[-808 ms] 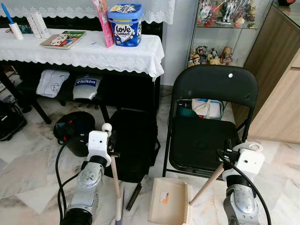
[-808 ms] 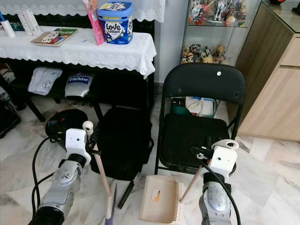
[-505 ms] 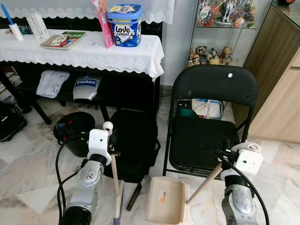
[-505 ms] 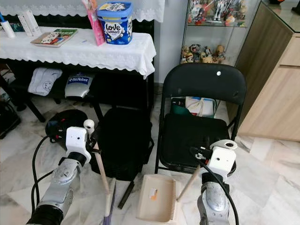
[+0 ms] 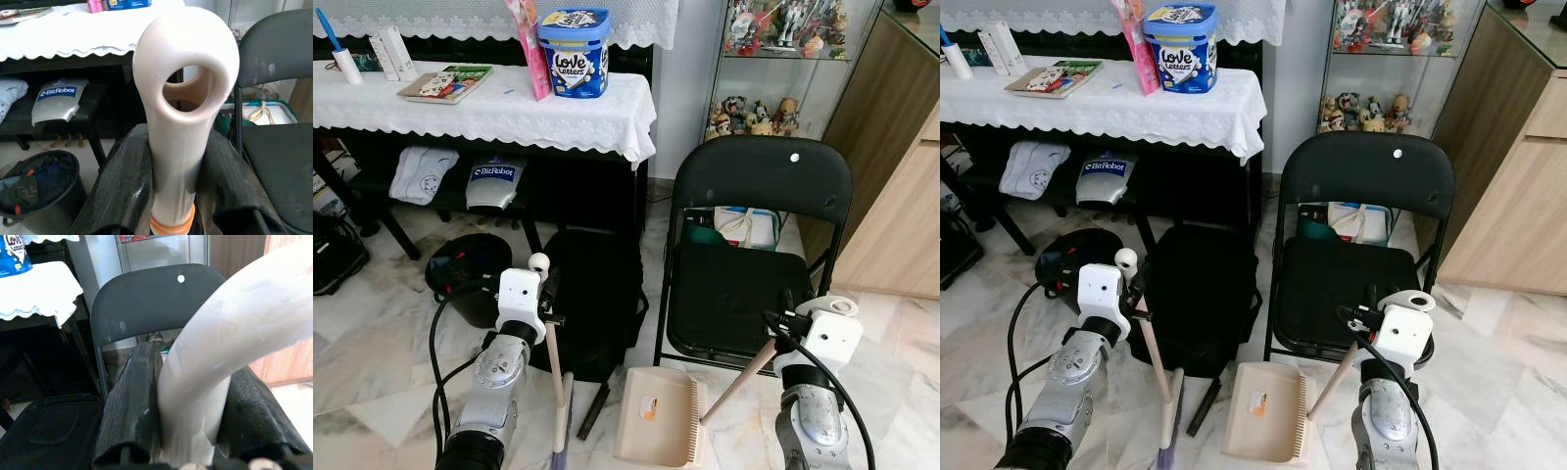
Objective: Sweep floor
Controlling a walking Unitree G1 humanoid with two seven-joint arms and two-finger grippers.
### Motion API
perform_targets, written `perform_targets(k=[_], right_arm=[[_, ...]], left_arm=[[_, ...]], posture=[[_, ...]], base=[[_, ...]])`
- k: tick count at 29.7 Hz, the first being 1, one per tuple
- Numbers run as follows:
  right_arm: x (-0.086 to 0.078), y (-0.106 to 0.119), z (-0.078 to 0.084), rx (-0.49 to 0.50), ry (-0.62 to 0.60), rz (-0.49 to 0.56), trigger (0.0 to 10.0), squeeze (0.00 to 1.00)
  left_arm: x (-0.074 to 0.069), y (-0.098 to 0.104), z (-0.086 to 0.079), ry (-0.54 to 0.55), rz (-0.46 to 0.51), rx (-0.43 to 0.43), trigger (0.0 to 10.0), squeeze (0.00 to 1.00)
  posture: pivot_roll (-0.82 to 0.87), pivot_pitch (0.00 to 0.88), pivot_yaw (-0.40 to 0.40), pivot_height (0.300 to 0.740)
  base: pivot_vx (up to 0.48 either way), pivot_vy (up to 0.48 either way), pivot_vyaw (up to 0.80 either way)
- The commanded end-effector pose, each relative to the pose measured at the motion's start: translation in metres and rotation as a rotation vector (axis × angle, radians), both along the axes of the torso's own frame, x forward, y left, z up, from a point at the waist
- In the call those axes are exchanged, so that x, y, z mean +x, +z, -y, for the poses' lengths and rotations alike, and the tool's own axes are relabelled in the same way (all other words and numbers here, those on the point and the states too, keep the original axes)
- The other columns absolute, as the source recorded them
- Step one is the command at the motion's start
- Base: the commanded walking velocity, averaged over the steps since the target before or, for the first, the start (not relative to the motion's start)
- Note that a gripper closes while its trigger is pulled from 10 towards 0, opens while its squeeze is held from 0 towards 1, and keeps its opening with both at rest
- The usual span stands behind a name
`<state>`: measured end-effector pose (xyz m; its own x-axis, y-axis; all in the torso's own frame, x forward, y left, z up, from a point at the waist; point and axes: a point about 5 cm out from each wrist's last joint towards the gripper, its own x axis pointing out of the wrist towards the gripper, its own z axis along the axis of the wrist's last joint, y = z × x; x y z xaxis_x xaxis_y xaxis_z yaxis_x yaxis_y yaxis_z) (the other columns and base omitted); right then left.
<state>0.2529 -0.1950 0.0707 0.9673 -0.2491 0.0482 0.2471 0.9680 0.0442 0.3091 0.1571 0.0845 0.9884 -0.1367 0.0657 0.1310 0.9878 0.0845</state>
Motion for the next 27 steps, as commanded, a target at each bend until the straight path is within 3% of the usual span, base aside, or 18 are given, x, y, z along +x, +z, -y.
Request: perform_targets(k=[1, 12, 21, 27], right_arm=[[0.0044, 0.0073, -0.0006, 0.000, 0.000, 0.045, 10.0, 0.00], [0.0043, 0.0065, -0.0003, 0.004, -0.003, 0.042, 10.0, 0.00], [0.0049, 0.0064, -0.0011, 0.005, -0.003, 0.043, 10.0, 0.00], [0.0051, 0.0064, -0.0018, 0.006, -0.003, 0.047, 10.0, 0.00]], left_arm=[[0.0047, 0.0159, -0.0014, -0.002, 0.072, 0.010, 10.0, 0.00], [0.0062, 0.0147, -0.0026, 0.007, 0.055, 0.005, 10.0, 0.00], [0.0064, 0.0150, -0.0035, 0.010, 0.054, 0.006, 10.0, 0.00], [0.0070, 0.0159, -0.0040, 0.008, 0.058, 0.017, 10.0, 0.00]], posture=[[-0.08, 0.000, 0.039, 0.740], [-0.08, 0.000, 0.040, 0.740], [-0.07, 0.000, 0.044, 0.740], [-0.07, 0.000, 0.046, 0.740]], base=[[0.000, 0.000, 0.00], [0.000, 0.000, 0.00], [0.000, 0.415, 0.00], [0.000, 0.000, 0.00]])
